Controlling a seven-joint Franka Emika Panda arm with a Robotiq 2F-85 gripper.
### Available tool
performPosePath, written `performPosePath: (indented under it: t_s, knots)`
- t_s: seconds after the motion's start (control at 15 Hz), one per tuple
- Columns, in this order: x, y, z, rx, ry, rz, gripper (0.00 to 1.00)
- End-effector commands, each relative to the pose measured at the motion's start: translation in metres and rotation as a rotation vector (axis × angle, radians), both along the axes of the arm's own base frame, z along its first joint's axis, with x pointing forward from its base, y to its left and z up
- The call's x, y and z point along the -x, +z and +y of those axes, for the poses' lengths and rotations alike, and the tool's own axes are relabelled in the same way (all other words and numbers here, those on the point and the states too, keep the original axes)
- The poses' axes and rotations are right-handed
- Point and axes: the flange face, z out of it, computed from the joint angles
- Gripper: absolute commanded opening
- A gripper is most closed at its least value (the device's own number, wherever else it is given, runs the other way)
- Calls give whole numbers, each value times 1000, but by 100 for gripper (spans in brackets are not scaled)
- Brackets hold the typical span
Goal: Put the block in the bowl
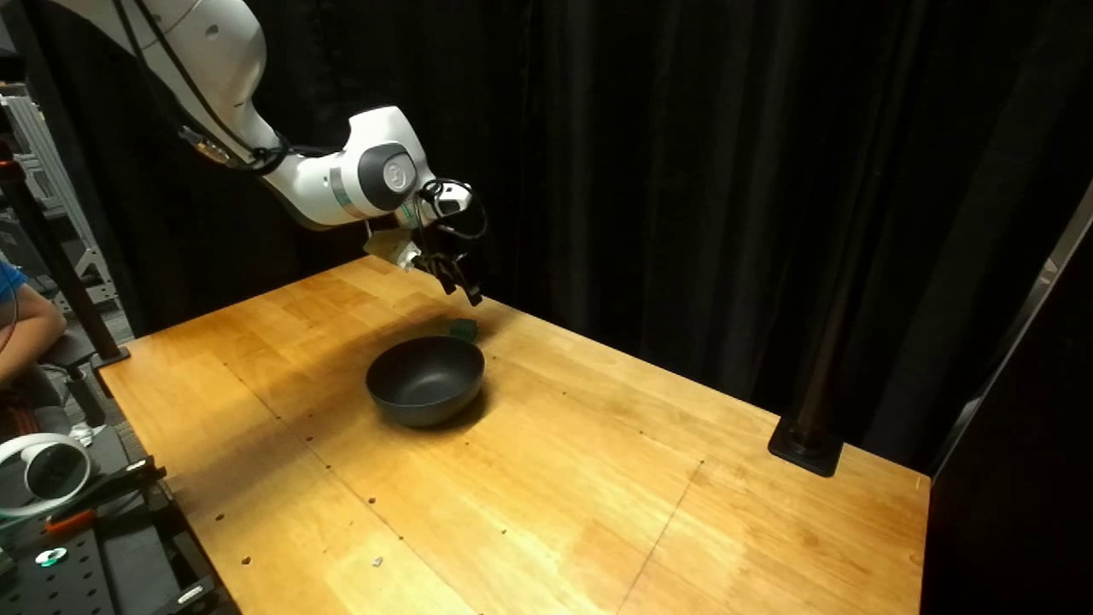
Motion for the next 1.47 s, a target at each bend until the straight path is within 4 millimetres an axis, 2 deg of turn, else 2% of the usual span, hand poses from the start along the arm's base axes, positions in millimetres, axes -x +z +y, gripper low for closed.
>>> performPosePath:
  t_s: [0.0, 0.4, 0.73, 0.8, 0.93, 1.2, 1.27, 1.4]
  knots:
    - [-18, -12, -10, 3, -34, 30, 100]
    - [-20, -37, -19, -16, -77, 109, 100]
    - [-20, -48, -20, -27, -90, 156, 98]
    - [-19, -50, -20, -28, -86, 165, 75]
    - [-18, -53, -20, -30, -80, 183, 70]
    - [-16, -50, -15, -57, -73, 216, 39]
    - [-15, -48, -15, -58, -73, 219, 35]
    - [-8, -38, -14, -75, -73, 215, 35]
